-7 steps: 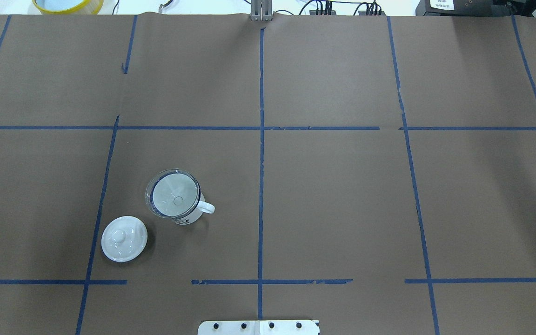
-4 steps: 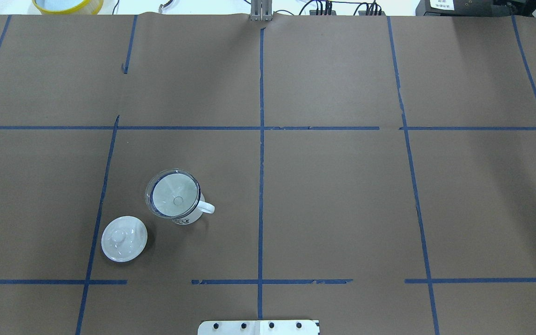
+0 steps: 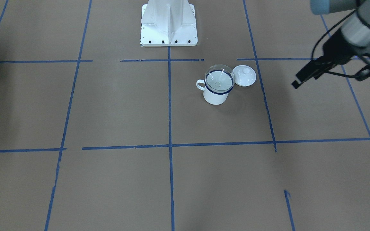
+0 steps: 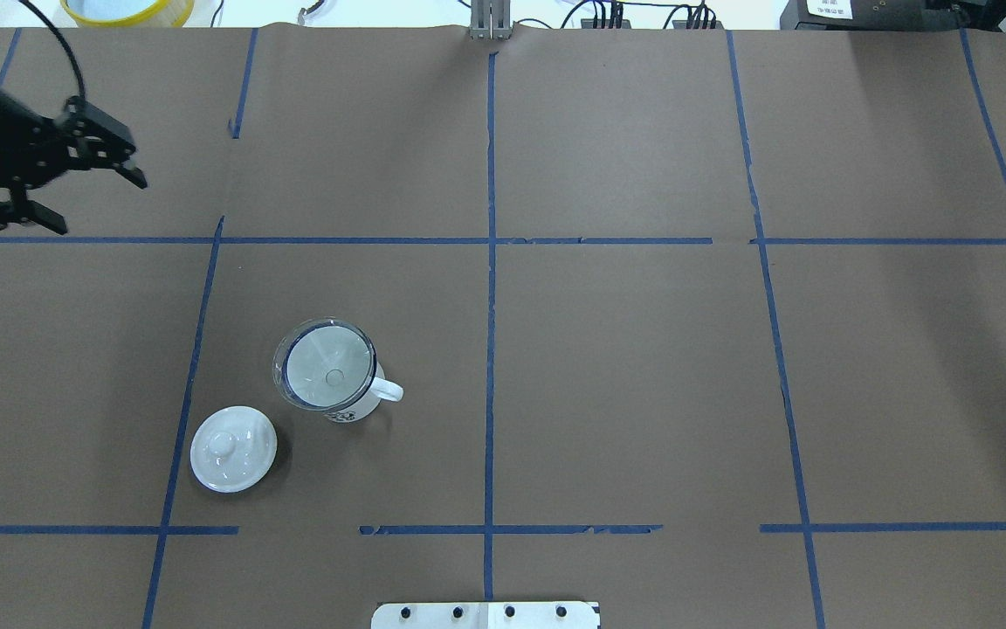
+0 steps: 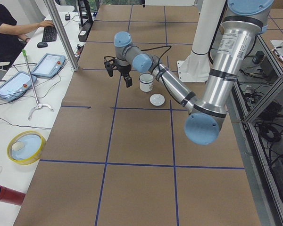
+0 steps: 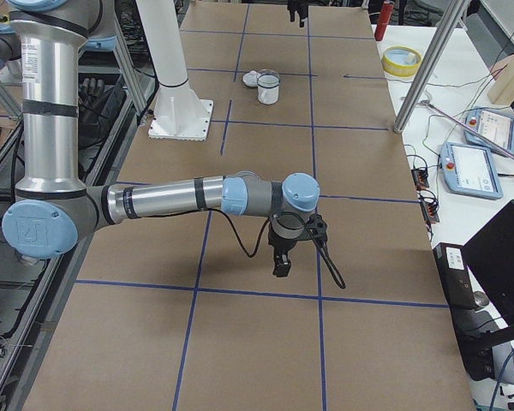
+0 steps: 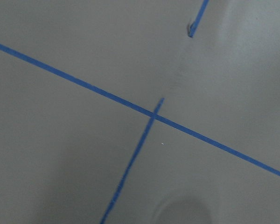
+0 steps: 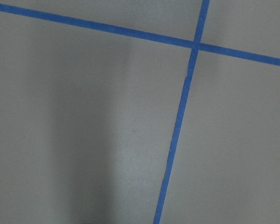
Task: Remove funnel from cup
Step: 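Reach the left gripper down to the glass funnel and grasp its rim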
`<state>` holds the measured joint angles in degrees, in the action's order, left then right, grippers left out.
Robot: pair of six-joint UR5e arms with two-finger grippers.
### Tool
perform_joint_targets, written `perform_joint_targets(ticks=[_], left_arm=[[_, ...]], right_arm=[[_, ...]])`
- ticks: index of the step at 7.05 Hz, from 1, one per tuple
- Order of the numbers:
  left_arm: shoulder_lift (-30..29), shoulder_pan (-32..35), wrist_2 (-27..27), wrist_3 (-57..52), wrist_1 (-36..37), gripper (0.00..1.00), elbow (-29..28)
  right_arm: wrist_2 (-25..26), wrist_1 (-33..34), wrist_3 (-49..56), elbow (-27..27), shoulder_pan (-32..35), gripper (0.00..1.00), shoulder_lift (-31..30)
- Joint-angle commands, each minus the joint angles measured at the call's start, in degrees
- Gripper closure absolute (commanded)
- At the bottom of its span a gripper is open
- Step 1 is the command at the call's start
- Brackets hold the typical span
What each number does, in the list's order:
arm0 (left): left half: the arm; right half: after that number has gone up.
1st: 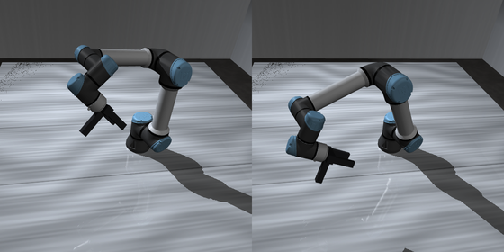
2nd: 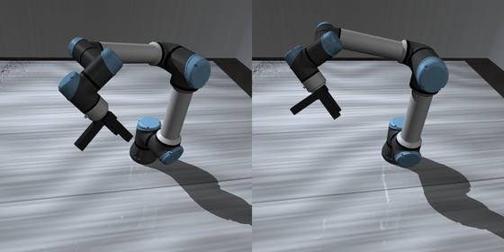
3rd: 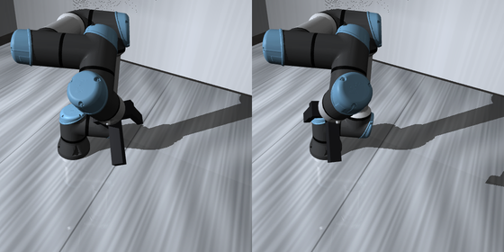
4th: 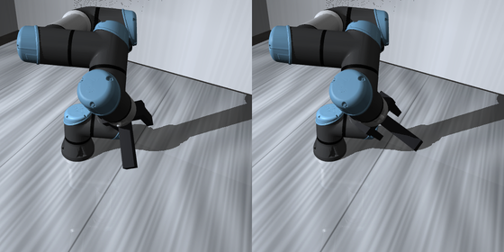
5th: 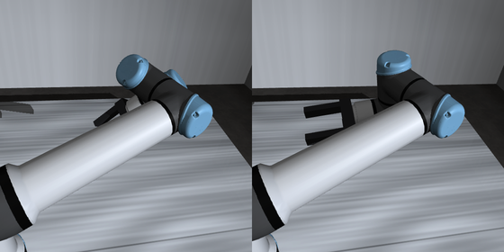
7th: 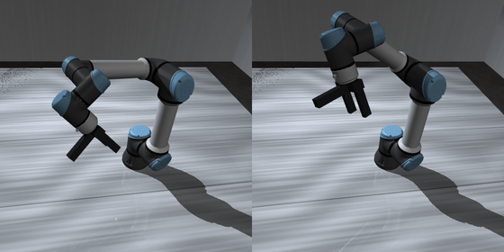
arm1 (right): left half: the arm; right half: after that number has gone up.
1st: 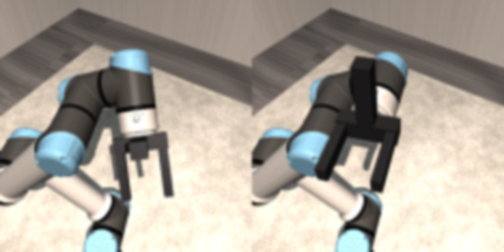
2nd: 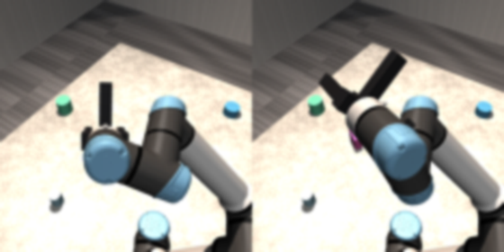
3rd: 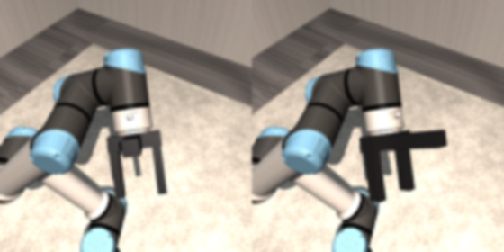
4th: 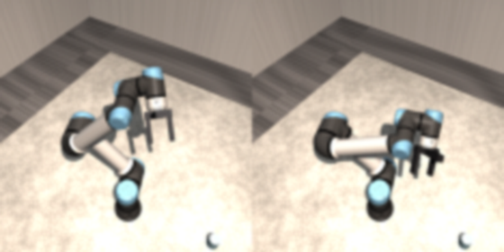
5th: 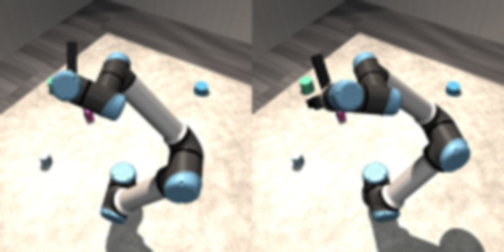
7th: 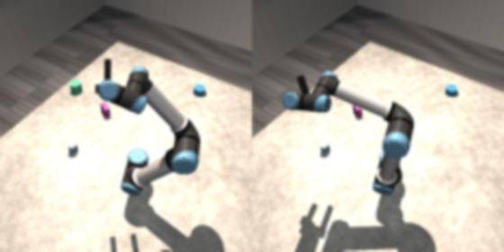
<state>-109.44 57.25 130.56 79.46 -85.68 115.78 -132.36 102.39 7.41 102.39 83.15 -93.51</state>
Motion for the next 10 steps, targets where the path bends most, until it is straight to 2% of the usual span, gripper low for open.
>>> perform_joint_targets(ticks=[1,3,4,6,7,9,10], left_arm=[[-10.13,-12.56,-6.95,14.45,4.79,0.00,-2.04],[-16.66,-16.72,-8.30,21.40,7.37,0.00,-5.90],[-17.12,-19.69,-11.00,25.01,7.37,0.00,-6.36],[-18.00,-23.58,-14.62,25.92,7.20,0.01,-13.18],[-16.61,-23.50,-14.63,25.83,7.55,0.09,-12.78],[-16.07,-23.41,-14.98,25.57,7.55,0.40,-12.43],[-16.25,-23.41,-14.98,25.57,7.55,0.47,-12.43]], right_arm=[[0.00,0.00,0.06,0.00,0.00,0.00,0.00],[0.00,0.00,0.06,0.00,0.00,0.00,0.00],[0.00,0.00,-0.02,0.00,0.00,0.00,0.00],[0.00,0.00,0.06,0.00,0.00,0.00,0.00],[0.00,0.00,0.06,0.00,0.00,0.00,0.00],[0.00,0.00,-0.02,0.00,0.00,0.00,0.00],[0.00,0.00,0.06,0.00,0.00,0.00,0.00]])
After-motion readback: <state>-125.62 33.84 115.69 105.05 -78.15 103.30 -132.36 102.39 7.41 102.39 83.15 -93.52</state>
